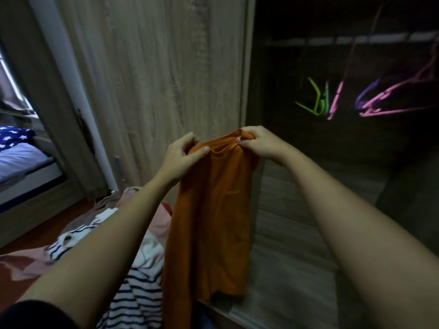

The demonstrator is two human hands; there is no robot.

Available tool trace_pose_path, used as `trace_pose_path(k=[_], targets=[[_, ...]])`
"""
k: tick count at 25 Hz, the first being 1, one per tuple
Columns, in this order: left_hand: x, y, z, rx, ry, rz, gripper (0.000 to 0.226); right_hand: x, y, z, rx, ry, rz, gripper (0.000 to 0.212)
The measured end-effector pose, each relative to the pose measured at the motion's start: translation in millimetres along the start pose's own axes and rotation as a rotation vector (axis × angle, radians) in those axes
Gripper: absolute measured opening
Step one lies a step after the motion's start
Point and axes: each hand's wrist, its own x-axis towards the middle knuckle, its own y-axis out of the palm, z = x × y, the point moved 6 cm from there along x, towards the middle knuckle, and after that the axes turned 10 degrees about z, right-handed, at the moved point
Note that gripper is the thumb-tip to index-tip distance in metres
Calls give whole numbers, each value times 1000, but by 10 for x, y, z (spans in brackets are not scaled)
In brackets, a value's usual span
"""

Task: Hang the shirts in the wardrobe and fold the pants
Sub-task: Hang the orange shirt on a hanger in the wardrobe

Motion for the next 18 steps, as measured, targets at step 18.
trace_pose_path(k=[18], targets=[[134,1674,160,-1,-223,509,27,-971,-1198,-492,-35,115,-511,22]])
